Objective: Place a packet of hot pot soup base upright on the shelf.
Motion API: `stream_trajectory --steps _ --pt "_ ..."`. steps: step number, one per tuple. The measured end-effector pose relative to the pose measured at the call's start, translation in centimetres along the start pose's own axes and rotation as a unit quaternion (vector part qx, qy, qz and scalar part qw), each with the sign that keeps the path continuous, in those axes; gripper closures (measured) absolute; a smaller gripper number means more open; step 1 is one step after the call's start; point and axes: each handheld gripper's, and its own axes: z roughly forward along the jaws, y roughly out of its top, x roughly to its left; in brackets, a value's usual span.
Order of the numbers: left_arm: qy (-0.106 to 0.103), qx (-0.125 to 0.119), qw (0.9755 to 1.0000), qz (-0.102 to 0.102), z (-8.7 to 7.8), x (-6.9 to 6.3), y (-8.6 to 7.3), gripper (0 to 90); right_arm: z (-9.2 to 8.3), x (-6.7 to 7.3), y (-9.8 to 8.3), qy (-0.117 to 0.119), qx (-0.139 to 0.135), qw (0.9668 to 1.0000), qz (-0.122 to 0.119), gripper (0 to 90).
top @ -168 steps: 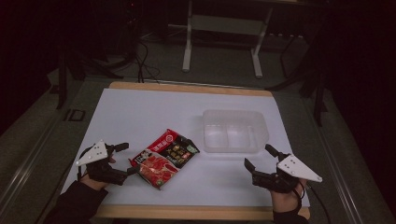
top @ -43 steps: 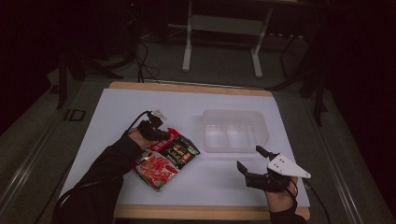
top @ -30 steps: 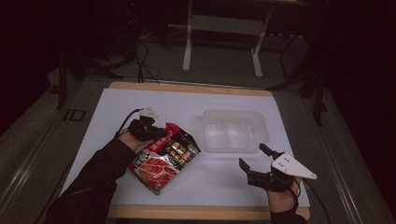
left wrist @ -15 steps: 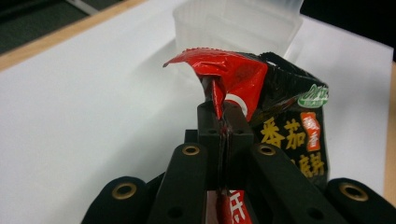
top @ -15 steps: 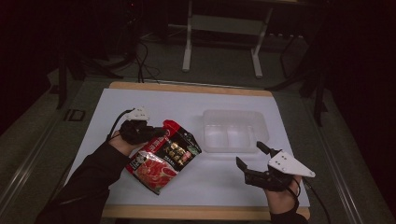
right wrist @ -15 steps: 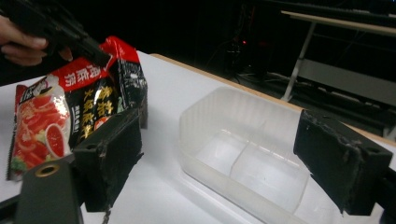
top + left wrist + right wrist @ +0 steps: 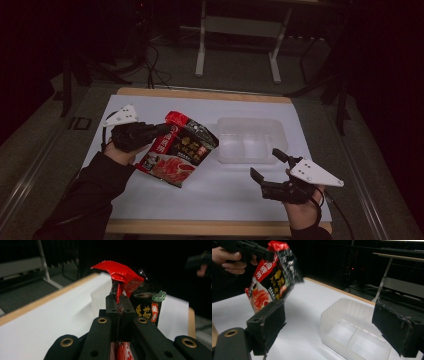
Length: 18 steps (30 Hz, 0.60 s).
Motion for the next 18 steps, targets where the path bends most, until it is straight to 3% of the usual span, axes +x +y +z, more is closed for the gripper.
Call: stream_trajectory --steps 2,3,5,7,10,12,16,18 --pt "-0.003 -0.022 0.9997 -0.006 0.0 -0.5 0.3 88.9 0.2 0.3 0.7 -0.003 -0.003 1.0000 0.004 10.2" --pt "-0.008 -0.027 0.9996 -0.007 0.1 -0.7 0.4 88.8 0.3 0.4 1.0 0.013 0.003 0.9999 0.001 9.7" --pt "-0.012 -0.038 0.9992 -0.006 0.4 -1.1 0.6 88.8 0.6 0.8 1.6 0.009 -0.001 1.0000 -0.002 9.7" --pt "-0.016 -0.049 0.9987 -0.001 0.7 -1.7 0.8 88.8 0.9 1.0 2.1 0.026 0.009 0.9996 0.001 9.7" --pt "-0.024 -0.049 0.9985 0.002 0.9 -1.9 0.9 88.8 1.1 1.2 2.6 0.029 0.004 0.9996 0.000 9.8" --pt "-0.033 -0.065 0.9973 -0.004 1.7 -2.7 0.8 88.9 1.5 1.4 3.5 0.037 -0.004 0.9993 0.003 13.8" --pt "-0.055 -0.076 0.9956 -0.006 2.5 -3.2 0.5 88.9 2.6 1.7 4.6 0.036 -0.001 0.9993 -0.006 16.8" --pt "-0.061 -0.078 0.9950 -0.008 2.9 -3.6 0.4 88.9 3.4 1.9 4.9 0.048 0.002 0.9988 -0.002 21.8"
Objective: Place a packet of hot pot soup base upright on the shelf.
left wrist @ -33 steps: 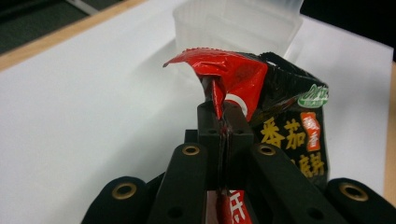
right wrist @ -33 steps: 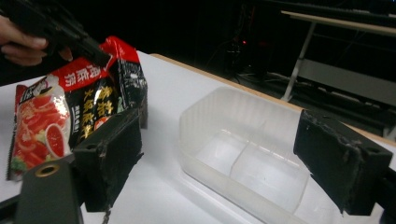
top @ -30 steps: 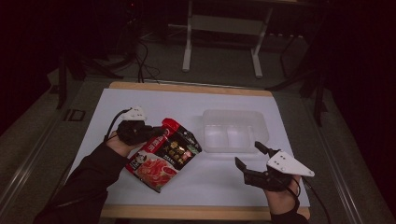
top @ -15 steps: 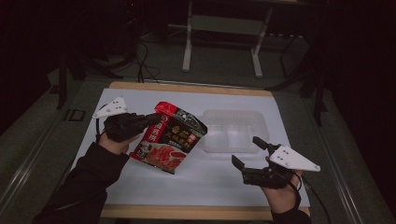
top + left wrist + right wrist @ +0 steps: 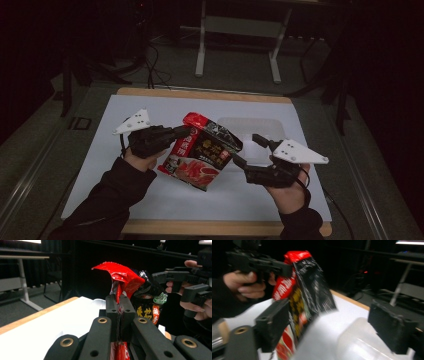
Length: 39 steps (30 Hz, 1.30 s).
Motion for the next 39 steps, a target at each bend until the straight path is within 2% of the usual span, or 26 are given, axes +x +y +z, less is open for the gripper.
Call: stream_trajectory --steps 3,4,6,7,8,9,12,14,16,18,25,29,32,34,35,36,39 --pt "0.000 -0.004 1.0000 -0.002 0.3 -0.1 -0.1 88.9 0.8 0.2 0.1 0.004 0.007 1.0000 -0.005 25.1" --pt "-0.010 -0.006 0.9999 -0.006 0.5 -0.1 -0.2 88.9 1.2 0.3 0.1 0.005 0.007 1.0000 -0.004 29.1" --pt "-0.013 -0.009 0.9999 -0.004 0.6 -0.3 -0.3 88.9 1.7 0.4 0.0 0.017 0.012 0.9998 0.001 42.6" --pt "-0.016 -0.009 0.9998 -0.002 0.7 -0.3 -0.3 88.8 2.0 0.5 -0.1 0.020 0.014 0.9997 -0.002 46.7" --pt "-0.016 -0.009 0.9998 -0.003 0.7 -0.3 -0.3 88.8 2.1 0.6 -0.2 0.016 0.012 0.9998 -0.005 55.6" --pt "-0.019 -0.009 0.9998 -0.005 0.7 -0.3 -0.3 88.9 2.2 0.6 -0.2 0.023 0.015 0.9996 -0.011 61.4" --pt "-0.022 -0.007 0.9997 -0.009 0.8 -0.2 -0.5 88.8 2.3 0.8 -0.3 0.041 0.026 0.9986 -0.021 71.5" --pt "-0.027 -0.004 0.9996 -0.011 0.8 0.0 -0.5 88.7 2.3 0.9 -0.2 0.045 0.032 0.9980 -0.030 73.8" --pt "-0.019 -0.003 0.9998 0.002 0.9 -0.3 -0.5 88.5 2.3 1.0 -0.1 0.042 0.036 0.9979 -0.034 75.2" --pt "-0.021 -0.004 0.9997 0.006 0.8 -0.4 -0.3 88.4 2.1 1.0 0.1 0.041 0.037 0.9981 -0.029 75.9" --pt "-0.028 -0.006 0.9996 0.003 0.6 -0.4 -0.2 88.1 1.9 0.9 1.0 0.046 0.042 0.9976 -0.031 76.8" --pt "-0.021 -0.011 0.9997 0.010 0.6 -0.5 -0.3 86.7 1.9 1.0 1.5 0.040 0.046 0.9977 -0.028 77.5" --pt "-0.024 -0.011 0.9996 0.007 0.6 -0.5 -0.2 85.0 1.8 1.1 1.8 0.032 0.042 0.9980 -0.035 77.6" --pt "-0.028 -0.008 0.9996 0.002 0.6 -0.4 -0.1 82.1 1.6 1.1 2.1 0.028 0.037 0.9983 -0.035 77.7" --pt "-0.029 -0.006 0.9995 0.000 0.6 -0.3 0.0 77.7 1.6 1.1 2.2 0.028 0.036 0.9983 -0.036 77.7" --pt "-0.031 -0.004 0.9995 -0.001 0.7 -0.3 0.0 69.3 1.5 1.1 2.3 0.023 0.036 0.9984 -0.037 77.8" --pt "-0.019 0.017 0.9995 0.018 0.7 -0.6 -0.2 44.1 1.1 0.7 2.9 0.003 0.026 0.9991 -0.033 77.8"
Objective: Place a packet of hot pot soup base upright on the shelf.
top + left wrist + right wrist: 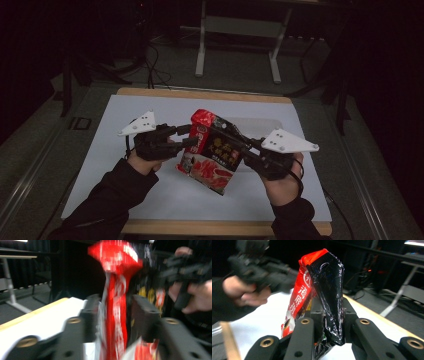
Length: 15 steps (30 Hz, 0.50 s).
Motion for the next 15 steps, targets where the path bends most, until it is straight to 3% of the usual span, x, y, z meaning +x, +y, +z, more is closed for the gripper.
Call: stream_trajectory --steps 2,6,15 --pt "0.005 0.019 0.9998 0.007 0.2 -0.1 -0.3 32.4 -0.4 -0.5 0.5 -0.014 -0.009 0.9999 0.005 77.7" --pt "0.005 0.028 0.9996 0.010 0.3 0.0 -0.9 15.9 -1.2 -1.5 1.7 -0.043 -0.025 0.9987 0.012 77.6" --pt "0.033 0.038 0.9986 0.017 -0.5 0.2 -2.6 1.9 -2.1 -3.6 3.8 -0.107 -0.047 0.9927 0.028 77.5"
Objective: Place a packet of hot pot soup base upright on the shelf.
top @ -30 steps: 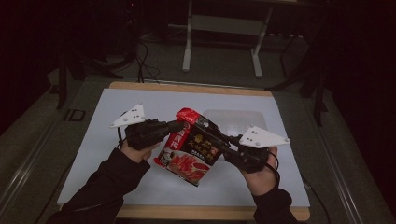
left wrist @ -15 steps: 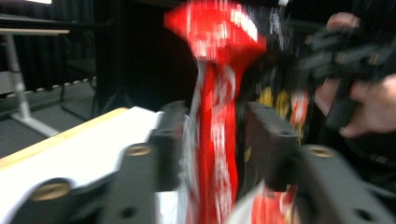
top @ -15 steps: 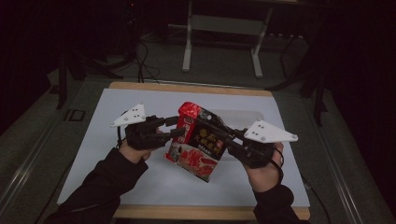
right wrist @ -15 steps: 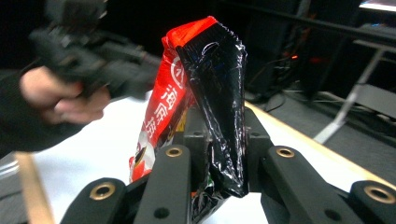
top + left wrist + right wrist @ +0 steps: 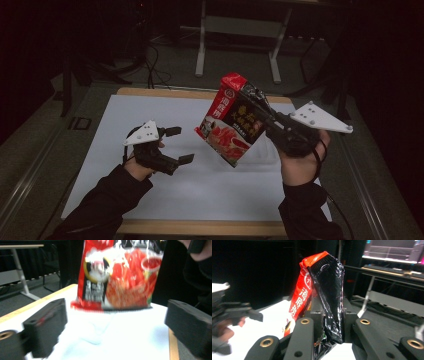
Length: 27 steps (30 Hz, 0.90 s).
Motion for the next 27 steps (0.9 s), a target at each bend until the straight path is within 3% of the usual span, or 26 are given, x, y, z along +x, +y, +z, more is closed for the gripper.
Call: stream_trajectory --steps 4,10,12,18,27 --pt "0.020 0.006 0.9997 0.009 -0.5 0.0 -1.0 1.8 0.5 -0.6 0.4 -0.032 0.001 0.9995 -0.003 77.4" --pt "0.031 0.009 0.9993 -0.020 -1.5 0.2 -2.8 1.0 1.5 -1.5 0.2 -0.065 0.001 0.9979 0.002 77.4" --pt "0.047 0.018 0.9985 -0.022 -1.9 0.3 -3.5 0.0 2.0 -1.6 0.0 -0.076 0.004 0.9971 0.003 77.4" --pt "0.054 0.022 0.9981 -0.023 -2.8 -0.1 -5.4 0.0 3.4 -2.3 -1.4 -0.099 0.021 0.9948 0.011 77.4" --pt "0.063 0.034 0.9972 -0.022 -2.4 -0.4 -7.8 0.1 5.2 -3.2 -3.9 -0.129 0.041 0.9905 0.024 77.2"
